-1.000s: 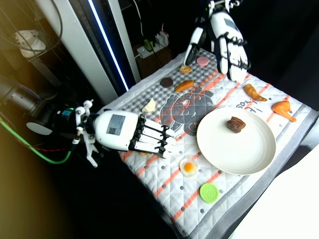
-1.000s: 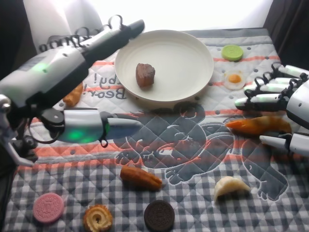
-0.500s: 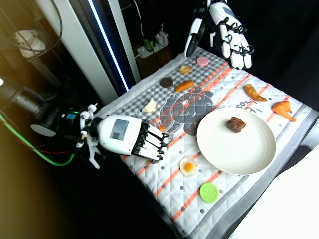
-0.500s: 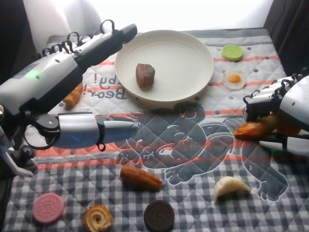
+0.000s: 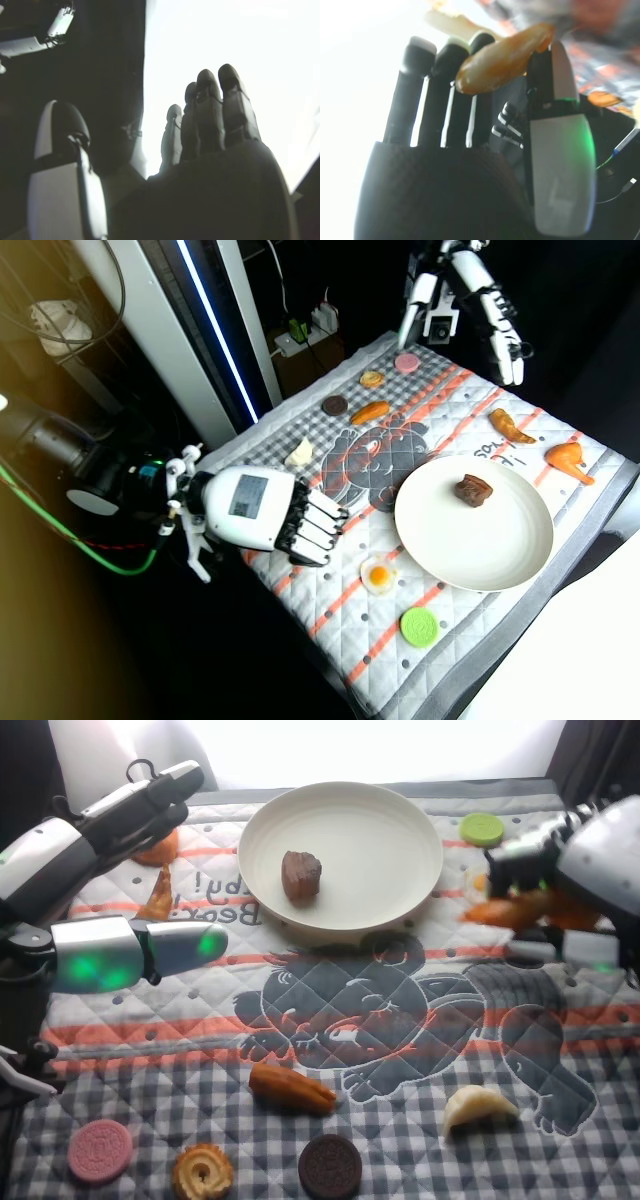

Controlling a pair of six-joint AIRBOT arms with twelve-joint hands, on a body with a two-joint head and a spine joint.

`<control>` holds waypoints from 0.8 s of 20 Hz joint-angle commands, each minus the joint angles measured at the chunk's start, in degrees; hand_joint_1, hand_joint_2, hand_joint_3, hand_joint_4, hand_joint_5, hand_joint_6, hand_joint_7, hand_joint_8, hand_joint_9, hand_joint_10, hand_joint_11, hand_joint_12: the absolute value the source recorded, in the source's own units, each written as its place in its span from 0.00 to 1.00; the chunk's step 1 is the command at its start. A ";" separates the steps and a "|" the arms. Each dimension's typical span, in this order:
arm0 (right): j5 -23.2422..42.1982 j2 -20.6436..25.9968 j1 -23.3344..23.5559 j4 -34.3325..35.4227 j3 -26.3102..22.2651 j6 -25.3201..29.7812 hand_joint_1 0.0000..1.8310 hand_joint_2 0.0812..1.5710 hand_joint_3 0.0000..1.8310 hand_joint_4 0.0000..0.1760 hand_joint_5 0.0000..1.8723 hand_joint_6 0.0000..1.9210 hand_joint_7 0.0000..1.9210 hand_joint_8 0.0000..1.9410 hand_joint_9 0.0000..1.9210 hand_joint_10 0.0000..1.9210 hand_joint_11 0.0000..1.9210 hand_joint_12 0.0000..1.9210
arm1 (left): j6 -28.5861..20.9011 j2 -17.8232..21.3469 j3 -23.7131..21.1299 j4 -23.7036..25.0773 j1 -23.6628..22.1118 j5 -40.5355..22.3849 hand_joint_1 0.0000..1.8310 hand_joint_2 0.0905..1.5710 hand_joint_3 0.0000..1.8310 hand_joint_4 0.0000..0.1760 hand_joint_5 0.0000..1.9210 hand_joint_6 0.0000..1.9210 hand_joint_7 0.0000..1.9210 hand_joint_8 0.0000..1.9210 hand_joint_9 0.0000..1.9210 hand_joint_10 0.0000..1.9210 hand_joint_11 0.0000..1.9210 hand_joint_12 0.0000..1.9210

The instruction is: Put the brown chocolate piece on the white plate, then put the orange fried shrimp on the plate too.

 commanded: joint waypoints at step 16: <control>-9.83 -16.15 19.13 -3.90 13.75 -2.40 0.29 0.53 0.00 0.49 0.05 0.00 0.17 0.02 0.21 0.07 0.07 0.58 | -1.13 -0.57 0.86 2.51 -1.51 -7.44 0.47 0.58 0.00 0.80 0.07 0.00 0.09 0.00 0.10 0.00 0.00 0.32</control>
